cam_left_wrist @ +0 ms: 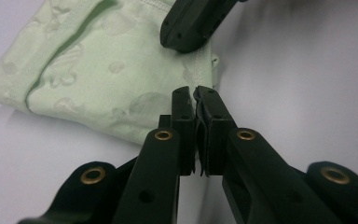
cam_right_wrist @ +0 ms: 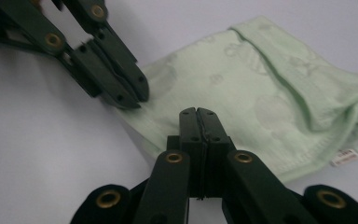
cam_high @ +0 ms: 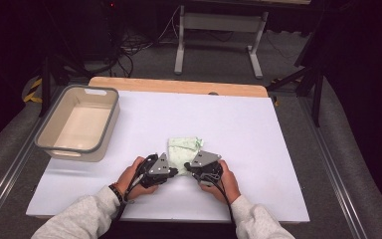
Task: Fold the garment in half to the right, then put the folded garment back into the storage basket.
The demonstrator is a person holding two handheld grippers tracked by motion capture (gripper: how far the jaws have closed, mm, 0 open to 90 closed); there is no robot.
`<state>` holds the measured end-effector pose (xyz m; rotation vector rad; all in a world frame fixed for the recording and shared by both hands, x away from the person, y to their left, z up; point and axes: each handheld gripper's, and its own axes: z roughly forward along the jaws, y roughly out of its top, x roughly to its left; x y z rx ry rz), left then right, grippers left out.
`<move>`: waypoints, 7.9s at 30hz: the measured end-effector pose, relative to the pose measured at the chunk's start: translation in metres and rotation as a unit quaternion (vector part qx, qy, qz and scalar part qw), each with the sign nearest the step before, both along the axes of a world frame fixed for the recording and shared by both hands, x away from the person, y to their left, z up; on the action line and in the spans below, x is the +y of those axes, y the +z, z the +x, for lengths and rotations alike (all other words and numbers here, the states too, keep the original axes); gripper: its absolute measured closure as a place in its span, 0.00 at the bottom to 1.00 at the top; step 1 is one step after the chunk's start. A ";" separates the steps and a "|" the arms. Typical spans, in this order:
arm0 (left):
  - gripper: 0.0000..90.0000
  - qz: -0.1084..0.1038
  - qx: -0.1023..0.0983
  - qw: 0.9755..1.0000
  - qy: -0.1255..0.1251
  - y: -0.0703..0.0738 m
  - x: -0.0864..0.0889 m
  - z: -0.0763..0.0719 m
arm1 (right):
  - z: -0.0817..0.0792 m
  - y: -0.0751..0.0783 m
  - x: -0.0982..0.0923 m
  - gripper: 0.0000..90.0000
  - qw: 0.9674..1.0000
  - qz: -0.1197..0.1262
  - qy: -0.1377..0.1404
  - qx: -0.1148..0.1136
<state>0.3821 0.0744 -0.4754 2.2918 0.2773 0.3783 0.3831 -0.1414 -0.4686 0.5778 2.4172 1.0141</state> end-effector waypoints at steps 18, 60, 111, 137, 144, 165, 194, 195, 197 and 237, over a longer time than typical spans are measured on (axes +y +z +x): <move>0.93 -0.006 0.003 1.000 0.013 0.000 0.001 -0.001 | 0.016 -0.001 -0.021 1.00 0.997 0.005 -0.069 -0.015; 0.45 -0.064 -0.080 0.993 0.060 0.033 0.065 0.002 | -0.017 0.038 -0.052 0.54 0.990 0.098 -0.036 -0.091; 0.10 -0.129 -0.054 0.984 0.110 0.009 0.105 -0.035 | -0.057 0.022 -0.092 0.19 0.982 0.111 -0.086 -0.125; 0.08 -0.127 -0.010 0.986 0.110 0.010 0.097 -0.026 | -0.059 0.017 -0.094 0.18 0.984 0.091 -0.089 -0.127; 0.07 -0.122 -0.005 0.987 0.105 0.010 0.088 -0.022 | -0.062 0.019 -0.097 0.18 0.982 0.096 -0.092 -0.131; 0.08 -0.118 0.119 0.978 0.123 0.003 0.023 0.053 | -0.058 0.016 -0.098 0.18 0.983 0.083 -0.110 -0.120; 0.41 -0.048 0.110 0.983 0.137 0.007 -0.029 0.068 | -0.057 0.011 -0.093 0.20 0.988 0.061 -0.094 -0.107; 0.47 -0.050 0.116 0.983 0.130 0.007 -0.029 0.067 | -0.057 0.011 -0.093 0.21 0.988 0.061 -0.094 -0.104; 0.59 -0.052 0.122 0.984 0.116 0.008 -0.028 0.067 | -0.057 0.011 -0.094 0.22 0.988 0.061 -0.094 -0.104; 0.84 -0.121 0.018 0.988 0.089 0.037 0.018 0.027 | -0.058 0.015 -0.098 0.23 0.984 0.073 -0.104 -0.121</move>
